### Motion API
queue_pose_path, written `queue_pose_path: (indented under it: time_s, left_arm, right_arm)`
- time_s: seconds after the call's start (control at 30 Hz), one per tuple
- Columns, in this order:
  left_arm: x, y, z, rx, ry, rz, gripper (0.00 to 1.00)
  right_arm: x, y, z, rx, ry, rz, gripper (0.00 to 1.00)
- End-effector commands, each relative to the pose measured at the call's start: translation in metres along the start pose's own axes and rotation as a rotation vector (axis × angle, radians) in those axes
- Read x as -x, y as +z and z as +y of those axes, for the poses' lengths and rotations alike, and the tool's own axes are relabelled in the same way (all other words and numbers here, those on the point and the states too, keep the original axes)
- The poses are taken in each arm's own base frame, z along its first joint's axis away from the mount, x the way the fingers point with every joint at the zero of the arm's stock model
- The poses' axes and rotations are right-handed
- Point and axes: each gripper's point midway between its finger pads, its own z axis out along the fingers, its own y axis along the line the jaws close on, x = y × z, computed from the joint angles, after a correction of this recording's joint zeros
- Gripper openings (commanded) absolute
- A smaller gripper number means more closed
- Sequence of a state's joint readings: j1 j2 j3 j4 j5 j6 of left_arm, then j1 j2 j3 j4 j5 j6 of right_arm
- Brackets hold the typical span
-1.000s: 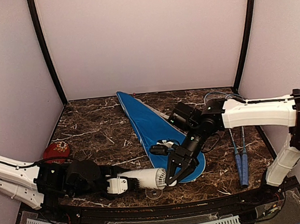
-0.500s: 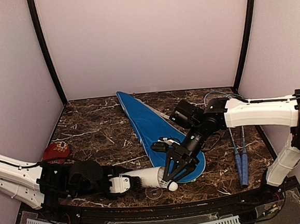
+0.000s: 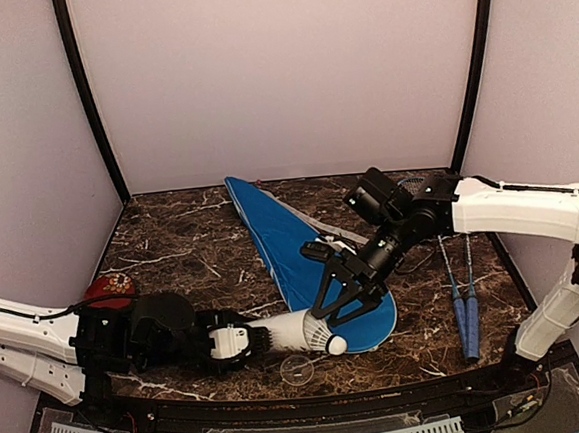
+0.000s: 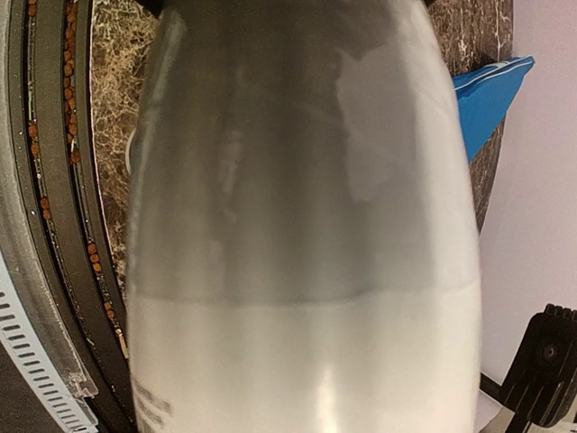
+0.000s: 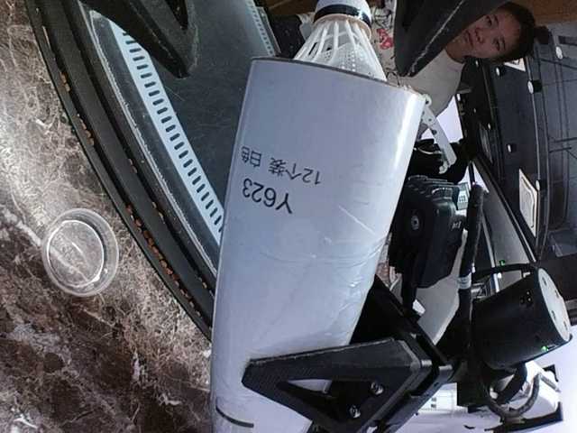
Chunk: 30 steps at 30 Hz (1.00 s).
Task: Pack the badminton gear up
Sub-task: Press the shuttlecock into the shuttle tube.
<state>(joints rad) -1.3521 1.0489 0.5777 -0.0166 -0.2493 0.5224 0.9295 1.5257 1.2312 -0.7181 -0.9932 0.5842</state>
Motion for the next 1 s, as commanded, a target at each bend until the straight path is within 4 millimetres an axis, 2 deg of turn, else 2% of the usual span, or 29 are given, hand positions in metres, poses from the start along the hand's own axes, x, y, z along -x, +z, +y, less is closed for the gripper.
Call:
queue_pose_path:
  time_s: [0.0,0.13,0.33,0.4,0.43,0.53,0.6,0.73,0.87,0.97]
  left_arm:
    - [0.028,-0.006,0.017,0.007,-0.094,-0.099,0.52]
    - [0.024,-0.003,0.024,0.005,-0.137,-0.094,0.51]
    - [0.022,-0.001,0.043,0.000,-0.233,-0.106,0.51]
    - [0.021,-0.002,0.052,0.005,-0.268,-0.119,0.51]
    - [0.023,-0.004,0.057,0.001,-0.291,-0.134,0.51]
    - [0.026,-0.010,0.070,0.003,-0.346,-0.178,0.50]
    - [0.029,-0.016,0.079,0.004,-0.384,-0.211,0.50]
    - [0.034,-0.024,0.092,-0.001,-0.444,-0.269,0.50]
    - [0.038,-0.030,0.098,-0.020,-0.479,-0.313,0.51]
    - [0.040,-0.031,0.101,-0.029,-0.497,-0.328,0.51]
  right_arm:
    - [0.019,-0.022,0.019,0.003,-0.080,-0.119,0.78]
    - [0.038,-0.044,0.034,0.016,-0.132,-0.244,0.80]
    - [0.070,-0.095,0.054,-0.035,-0.261,-0.546,0.81]
    - [0.078,-0.106,0.061,-0.048,-0.321,-0.629,0.81]
    - [0.080,-0.113,0.069,-0.046,-0.375,-0.676,0.81]
    - [0.082,-0.122,0.068,-0.080,-0.487,-0.798,0.80]
    - [0.080,-0.134,0.084,-0.043,-0.606,-0.920,0.80]
    - [0.071,-0.138,0.097,-0.053,-0.742,-1.054,0.81]
    - [0.069,-0.130,0.106,-0.102,-0.806,-1.089,0.81]
    - [0.064,-0.127,0.121,-0.094,-0.864,-1.112,0.81]
